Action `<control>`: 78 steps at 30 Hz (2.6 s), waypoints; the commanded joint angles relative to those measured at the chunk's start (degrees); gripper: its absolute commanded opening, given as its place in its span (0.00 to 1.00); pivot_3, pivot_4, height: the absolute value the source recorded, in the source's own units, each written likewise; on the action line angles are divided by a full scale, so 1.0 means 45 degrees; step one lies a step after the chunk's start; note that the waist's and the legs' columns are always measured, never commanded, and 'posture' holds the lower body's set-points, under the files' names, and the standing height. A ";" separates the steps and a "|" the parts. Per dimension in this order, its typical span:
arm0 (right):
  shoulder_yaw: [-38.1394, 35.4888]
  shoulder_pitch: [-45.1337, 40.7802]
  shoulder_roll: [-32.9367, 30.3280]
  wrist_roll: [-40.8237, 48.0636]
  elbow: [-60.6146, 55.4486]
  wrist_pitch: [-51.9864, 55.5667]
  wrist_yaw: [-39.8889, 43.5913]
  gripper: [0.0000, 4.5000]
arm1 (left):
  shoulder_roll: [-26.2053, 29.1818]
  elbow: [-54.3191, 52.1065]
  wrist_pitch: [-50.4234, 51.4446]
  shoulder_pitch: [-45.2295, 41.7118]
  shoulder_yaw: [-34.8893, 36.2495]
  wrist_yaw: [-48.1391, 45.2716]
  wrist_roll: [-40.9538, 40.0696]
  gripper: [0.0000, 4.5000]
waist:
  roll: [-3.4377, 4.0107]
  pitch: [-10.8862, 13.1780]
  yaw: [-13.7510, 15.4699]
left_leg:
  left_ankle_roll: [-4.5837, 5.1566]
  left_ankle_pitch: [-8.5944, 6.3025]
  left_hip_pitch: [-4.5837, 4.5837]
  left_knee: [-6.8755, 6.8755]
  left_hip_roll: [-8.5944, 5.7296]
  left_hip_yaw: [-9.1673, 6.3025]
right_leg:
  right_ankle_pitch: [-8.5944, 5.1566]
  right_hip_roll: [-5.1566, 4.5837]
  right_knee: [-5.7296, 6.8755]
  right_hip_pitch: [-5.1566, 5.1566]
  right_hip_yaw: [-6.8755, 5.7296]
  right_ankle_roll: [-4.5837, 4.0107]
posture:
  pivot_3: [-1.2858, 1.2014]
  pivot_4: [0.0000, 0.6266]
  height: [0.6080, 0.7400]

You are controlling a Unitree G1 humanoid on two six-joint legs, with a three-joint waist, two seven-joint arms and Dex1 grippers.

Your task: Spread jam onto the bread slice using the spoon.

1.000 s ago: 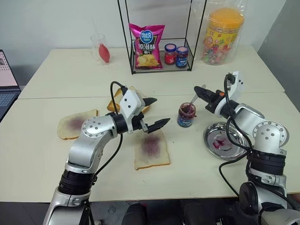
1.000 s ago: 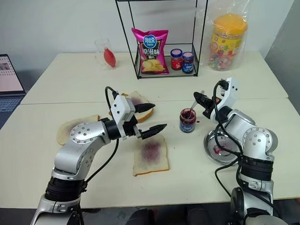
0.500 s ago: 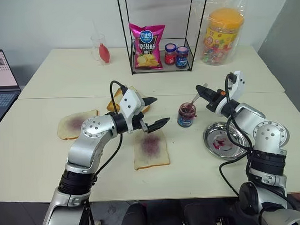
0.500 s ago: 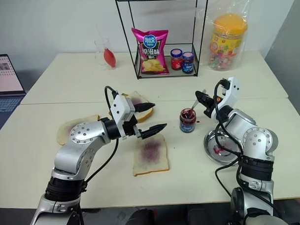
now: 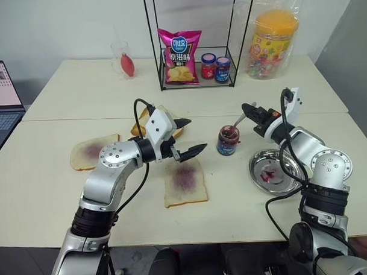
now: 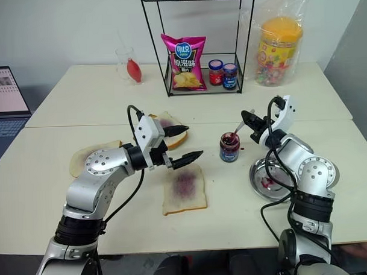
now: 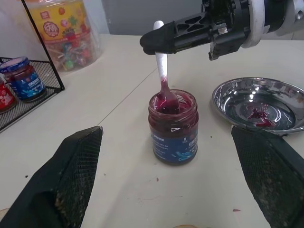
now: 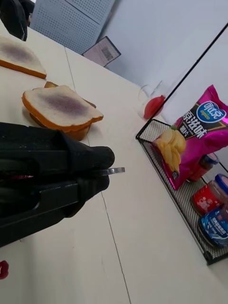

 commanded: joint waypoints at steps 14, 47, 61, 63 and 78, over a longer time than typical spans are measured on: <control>-0.0816 -0.0131 0.0002 0.1086 -0.0106 -0.0291 -0.0590 0.01 | 0.0102 -0.0132 -0.0261 -0.0357 0.0016 -0.0139 -0.0060 1.00 | 0.0001 0.0000 0.0002 | 0.0000 0.0000 -0.0002 0.0000 0.0000 0.0000 | -0.0001 0.0000 -0.0001 -0.0002 0.0000 0.0001 | 0.52 0.24 1.00; 0.0527 -0.0344 0.0081 0.4944 -0.1108 -0.0161 -0.1398 0.01 | 0.1437 -0.1588 0.1104 0.0680 0.0914 -0.1655 -0.1978 1.00 | 0.0020 0.0012 -0.0290 | 0.0002 -0.0001 -0.0021 -0.0017 0.0007 0.0006 | -0.0003 0.0003 -0.0004 -0.0032 0.0010 0.0001 | 0.52 0.24 1.00; 0.5162 0.0147 -0.0490 0.1990 -0.0963 -0.0538 0.3111 0.01 | 0.2610 -0.6359 0.2993 0.8260 0.4567 0.0181 -0.3810 1.00 | 0.0015 0.0016 -0.0335 | 0.0000 -0.0002 -0.0039 -0.0030 0.0022 -0.0009 | -0.0024 -0.0006 0.0000 -0.0063 -0.0010 -0.0031 | 0.52 0.24 1.00; 0.5881 0.0147 -0.0669 0.0962 -0.0927 -0.1049 0.3934 0.01 | 0.2550 -0.6683 0.2988 0.9425 0.4652 0.0223 -0.3867 1.00 | 0.0018 0.0018 -0.0319 | 0.0000 -0.0002 -0.0042 -0.0028 0.0022 -0.0009 | -0.0027 -0.0005 0.0001 -0.0070 -0.0012 -0.0037 | 0.52 0.24 1.00; 0.8526 0.0955 -0.0679 -0.2997 -0.0829 -0.3250 0.7330 0.01 | 0.1927 -0.6667 0.2271 1.0883 0.3993 0.0734 -0.3738 1.00 | 0.0012 0.0020 -0.0290 | -0.0001 -0.0002 -0.0036 -0.0022 0.0022 -0.0005 | -0.0034 -0.0007 0.0003 -0.0069 -0.0014 -0.0048 | 0.52 0.24 1.00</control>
